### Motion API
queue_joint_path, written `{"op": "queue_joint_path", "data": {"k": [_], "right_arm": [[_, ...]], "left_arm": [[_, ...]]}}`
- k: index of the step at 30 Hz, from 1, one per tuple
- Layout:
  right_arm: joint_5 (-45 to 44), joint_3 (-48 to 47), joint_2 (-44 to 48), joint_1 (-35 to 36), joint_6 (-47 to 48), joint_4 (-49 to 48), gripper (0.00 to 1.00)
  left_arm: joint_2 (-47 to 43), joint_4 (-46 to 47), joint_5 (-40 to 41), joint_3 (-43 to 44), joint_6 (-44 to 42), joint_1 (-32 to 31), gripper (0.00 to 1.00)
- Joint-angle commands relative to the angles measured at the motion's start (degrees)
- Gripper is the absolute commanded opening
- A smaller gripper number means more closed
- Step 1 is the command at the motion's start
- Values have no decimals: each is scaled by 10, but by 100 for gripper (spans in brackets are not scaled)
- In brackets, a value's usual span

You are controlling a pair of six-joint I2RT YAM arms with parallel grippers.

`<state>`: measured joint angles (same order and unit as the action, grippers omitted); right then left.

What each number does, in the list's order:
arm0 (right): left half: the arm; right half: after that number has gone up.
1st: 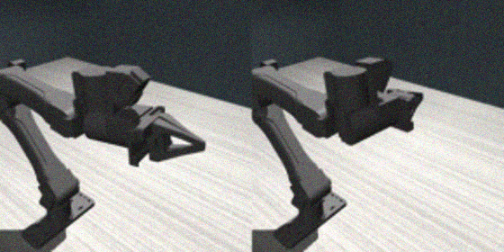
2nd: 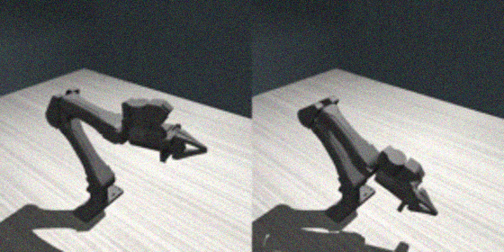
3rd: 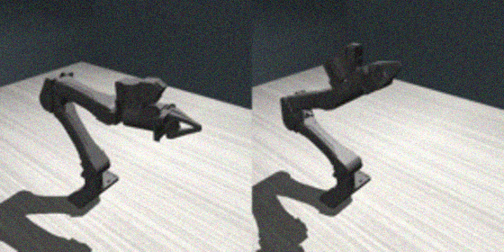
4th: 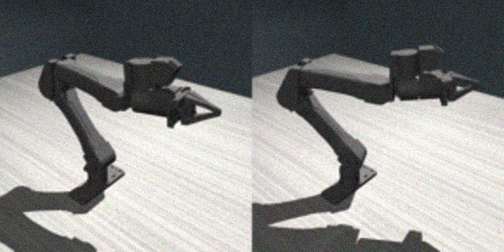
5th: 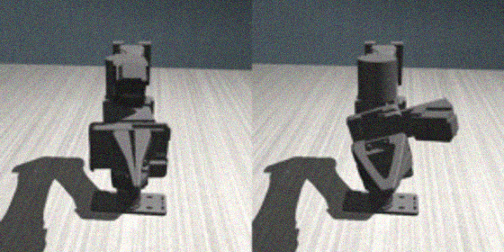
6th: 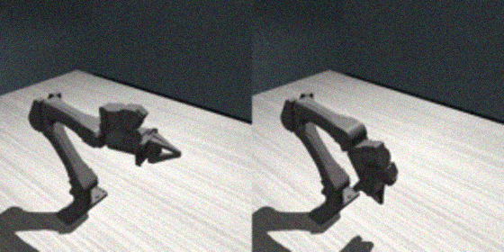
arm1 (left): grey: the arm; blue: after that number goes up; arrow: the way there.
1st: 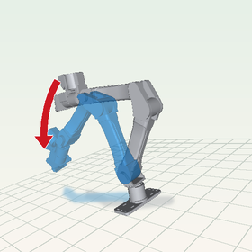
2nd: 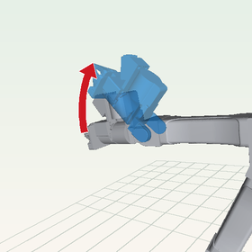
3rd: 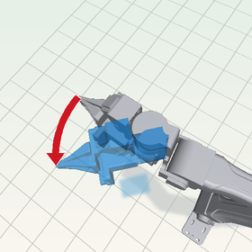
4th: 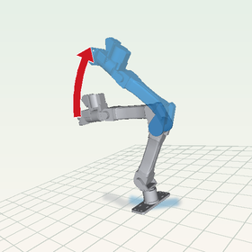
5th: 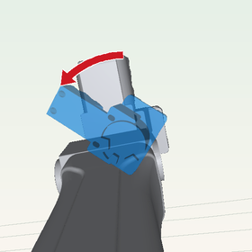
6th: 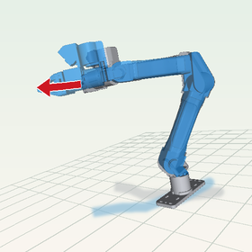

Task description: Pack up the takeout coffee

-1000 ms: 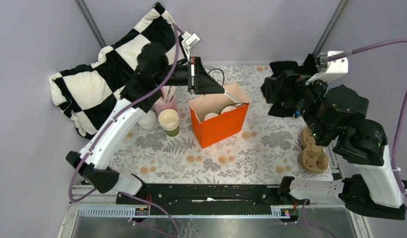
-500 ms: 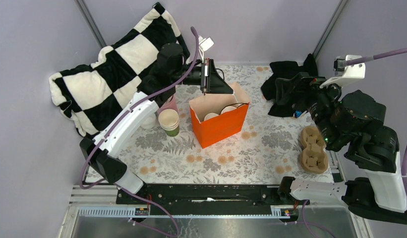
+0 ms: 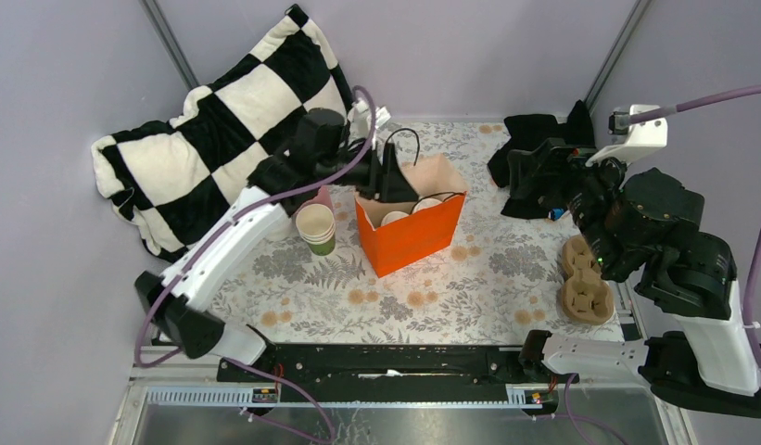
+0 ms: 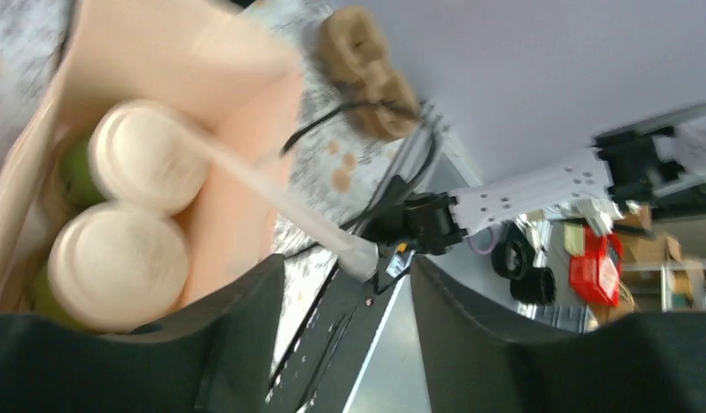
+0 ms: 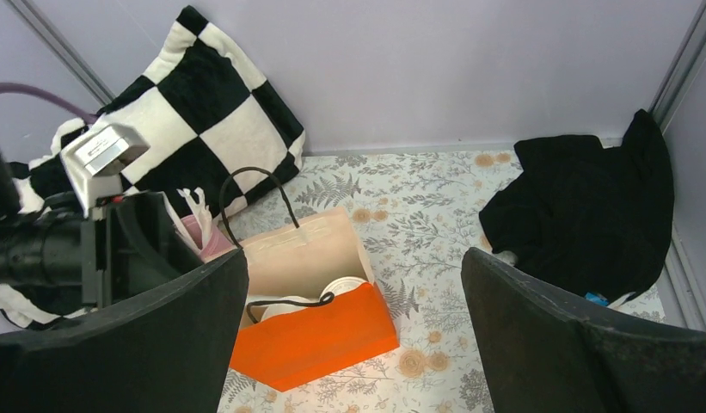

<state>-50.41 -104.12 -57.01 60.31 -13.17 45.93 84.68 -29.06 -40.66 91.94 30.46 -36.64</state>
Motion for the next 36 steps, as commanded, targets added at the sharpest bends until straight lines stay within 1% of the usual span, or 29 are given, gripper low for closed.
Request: {"op": "queue_joint_path", "data": {"k": [1,2,5,7,11,13,16,18,20,22,29,33,36], "right_arm": [[0,-2,-11,-1,4,-26,100],[2,-5,-13,-1,7,-26,100],[5,-8,-20,-1,15,-26,100],[10,-4,-21,-1,21,-30,100],[18,3,-23,-1,24,-32,100],[22,8,-23,-1,19,-33,100],[32,16,-20,-1,10,-36,100],[37,17,-20,-1,2,-30,100],[40,18,-18,-1,-5,-25,100],[42,23,-15,-1,-12,-22,100],[40,28,-7,-1,-17,-17,100],[41,14,-14,-2,-8,-13,100],[41,9,-17,-1,-2,-11,100]], "left_arm": [[-99,-169,224,-2,-120,11,67],[-111,-198,258,8,-118,19,69],[-160,-233,358,22,-79,56,79],[-160,-266,409,46,-63,68,82],[-120,-344,510,98,-41,83,84],[-92,-350,519,113,-48,101,85],[-28,-372,547,153,-65,122,83],[6,-373,560,164,-72,148,83],[32,-362,554,168,-82,175,78],[54,-346,556,170,-99,184,73],[120,-286,542,185,-105,185,53],[158,-273,549,203,-118,186,42],[181,-272,565,220,-122,187,41]]}}
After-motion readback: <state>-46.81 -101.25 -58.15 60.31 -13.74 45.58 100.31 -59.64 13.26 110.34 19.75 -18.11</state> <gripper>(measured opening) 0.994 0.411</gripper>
